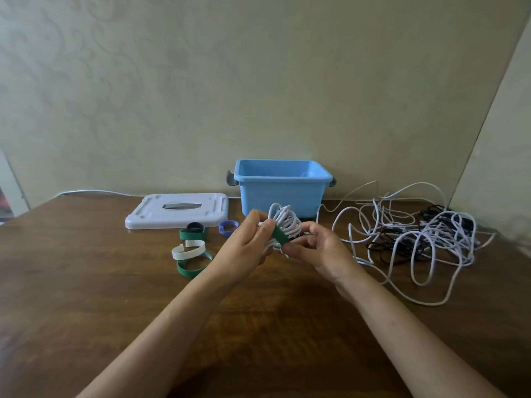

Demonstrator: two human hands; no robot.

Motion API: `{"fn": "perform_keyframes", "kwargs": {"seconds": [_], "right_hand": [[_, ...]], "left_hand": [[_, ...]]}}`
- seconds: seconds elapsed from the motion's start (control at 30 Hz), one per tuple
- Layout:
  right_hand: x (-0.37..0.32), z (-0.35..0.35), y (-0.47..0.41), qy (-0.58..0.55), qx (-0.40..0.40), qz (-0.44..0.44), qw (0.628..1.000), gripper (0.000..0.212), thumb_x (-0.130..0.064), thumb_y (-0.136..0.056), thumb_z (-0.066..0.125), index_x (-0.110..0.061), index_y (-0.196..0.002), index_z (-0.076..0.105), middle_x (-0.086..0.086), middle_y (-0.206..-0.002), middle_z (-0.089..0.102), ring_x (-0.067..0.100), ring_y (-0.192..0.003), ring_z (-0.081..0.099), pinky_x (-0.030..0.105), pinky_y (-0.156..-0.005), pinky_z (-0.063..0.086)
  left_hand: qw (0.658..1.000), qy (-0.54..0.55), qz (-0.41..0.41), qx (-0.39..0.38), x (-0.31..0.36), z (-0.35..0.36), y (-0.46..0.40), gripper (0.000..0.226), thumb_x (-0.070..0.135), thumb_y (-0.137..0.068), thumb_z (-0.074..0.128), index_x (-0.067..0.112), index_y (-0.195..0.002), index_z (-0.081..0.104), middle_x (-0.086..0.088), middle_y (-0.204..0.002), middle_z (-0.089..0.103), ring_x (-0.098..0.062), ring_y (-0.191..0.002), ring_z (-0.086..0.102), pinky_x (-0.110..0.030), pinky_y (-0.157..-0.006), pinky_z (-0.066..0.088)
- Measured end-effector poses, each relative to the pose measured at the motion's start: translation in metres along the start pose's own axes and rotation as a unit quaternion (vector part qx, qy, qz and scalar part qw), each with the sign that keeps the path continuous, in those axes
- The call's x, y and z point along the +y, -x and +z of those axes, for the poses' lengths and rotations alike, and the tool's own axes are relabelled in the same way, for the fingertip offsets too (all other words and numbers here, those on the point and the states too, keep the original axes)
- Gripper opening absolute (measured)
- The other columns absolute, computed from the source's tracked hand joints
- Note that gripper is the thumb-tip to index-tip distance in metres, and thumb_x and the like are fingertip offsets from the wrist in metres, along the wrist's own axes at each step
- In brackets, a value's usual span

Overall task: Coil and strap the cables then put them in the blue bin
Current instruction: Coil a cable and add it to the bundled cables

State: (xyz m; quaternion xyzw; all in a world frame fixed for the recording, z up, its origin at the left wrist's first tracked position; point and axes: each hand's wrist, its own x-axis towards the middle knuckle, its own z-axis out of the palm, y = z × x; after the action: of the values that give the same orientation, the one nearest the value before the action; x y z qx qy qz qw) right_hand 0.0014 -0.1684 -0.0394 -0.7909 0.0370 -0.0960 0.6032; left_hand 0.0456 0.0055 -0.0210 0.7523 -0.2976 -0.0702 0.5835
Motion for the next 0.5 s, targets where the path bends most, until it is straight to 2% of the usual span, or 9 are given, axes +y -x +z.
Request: {"fn": "perform_keyframes", "kwargs": {"seconds": [0.1, 0.17, 0.27, 0.37, 0.43, 0.5], "right_hand": [[0.000, 0.001, 0.001, 0.045, -0.008, 0.000, 0.999, 0.028, -0.037, -0.085, 0.079, -0.031, -0.111, 0.071, -0.010, -0.108, 0.076, 0.011, -0.106, 0.069, 0.044, -0.102, 0.053], [0.000, 0.002, 0.001, 0.069, -0.003, -0.007, 0.998, 0.021, -0.040, -0.085, 0.078, -0.032, -0.104, 0.075, -0.010, -0.107, 0.072, 0.010, -0.103, 0.065, 0.040, -0.097, 0.054], [-0.004, -0.004, 0.003, 0.098, 0.001, -0.035, 0.995, 0.008, -0.033, -0.083, 0.080, -0.037, -0.086, 0.073, -0.012, -0.094, 0.071, 0.003, -0.086, 0.063, 0.025, -0.076, 0.047], [-0.003, -0.013, 0.002, 0.122, -0.036, -0.045, 0.991, 0.019, -0.018, -0.081, 0.083, -0.035, -0.078, 0.075, -0.013, -0.075, 0.075, -0.002, -0.064, 0.063, 0.019, -0.064, 0.048], [-0.004, -0.019, 0.002, 0.122, -0.067, -0.038, 0.990, 0.019, -0.008, -0.083, 0.081, -0.027, -0.086, 0.077, -0.011, -0.078, 0.077, -0.003, -0.070, 0.067, 0.012, -0.064, 0.049], [-0.005, -0.027, 0.002, 0.093, -0.083, -0.028, 0.992, 0.018, -0.006, -0.088, 0.074, -0.019, -0.099, 0.078, -0.005, -0.093, 0.079, 0.004, -0.089, 0.072, 0.014, -0.074, 0.052]], "left_hand": [[1.000, -0.001, 0.001, -0.004, 0.002, -0.001, 0.003, 0.023, 0.035, -0.107, 0.035, 0.016, -0.102, 0.046, -0.003, -0.080, 0.055, -0.004, -0.054, 0.044, -0.017, -0.046, 0.035], [1.000, -0.010, 0.005, -0.009, 0.003, 0.000, 0.002, 0.024, 0.034, -0.107, 0.035, 0.014, -0.101, 0.046, -0.004, -0.081, 0.055, -0.005, -0.055, 0.045, -0.016, -0.046, 0.036], [1.000, -0.007, 0.007, -0.021, 0.003, 0.001, 0.001, 0.026, 0.031, -0.107, 0.039, 0.010, -0.096, 0.050, -0.003, -0.077, 0.054, -0.008, -0.055, 0.046, -0.019, -0.045, 0.035], [0.998, -0.060, 0.026, -0.023, 0.002, 0.000, 0.001, 0.025, 0.032, -0.103, 0.048, 0.018, -0.087, 0.059, 0.002, -0.072, 0.060, -0.008, -0.059, 0.053, -0.019, -0.050, 0.040], [0.995, -0.092, 0.039, -0.032, 0.001, -0.001, 0.002, 0.023, 0.033, -0.101, 0.053, 0.023, -0.083, 0.064, 0.006, -0.071, 0.063, -0.006, -0.060, 0.056, -0.016, -0.053, 0.041], [0.991, -0.110, 0.053, -0.056, 0.001, -0.001, 0.004, 0.022, 0.034, -0.099, 0.056, 0.024, -0.084, 0.068, 0.005, -0.075, 0.067, -0.011, -0.065, 0.060, -0.018, -0.058, 0.043]]}}
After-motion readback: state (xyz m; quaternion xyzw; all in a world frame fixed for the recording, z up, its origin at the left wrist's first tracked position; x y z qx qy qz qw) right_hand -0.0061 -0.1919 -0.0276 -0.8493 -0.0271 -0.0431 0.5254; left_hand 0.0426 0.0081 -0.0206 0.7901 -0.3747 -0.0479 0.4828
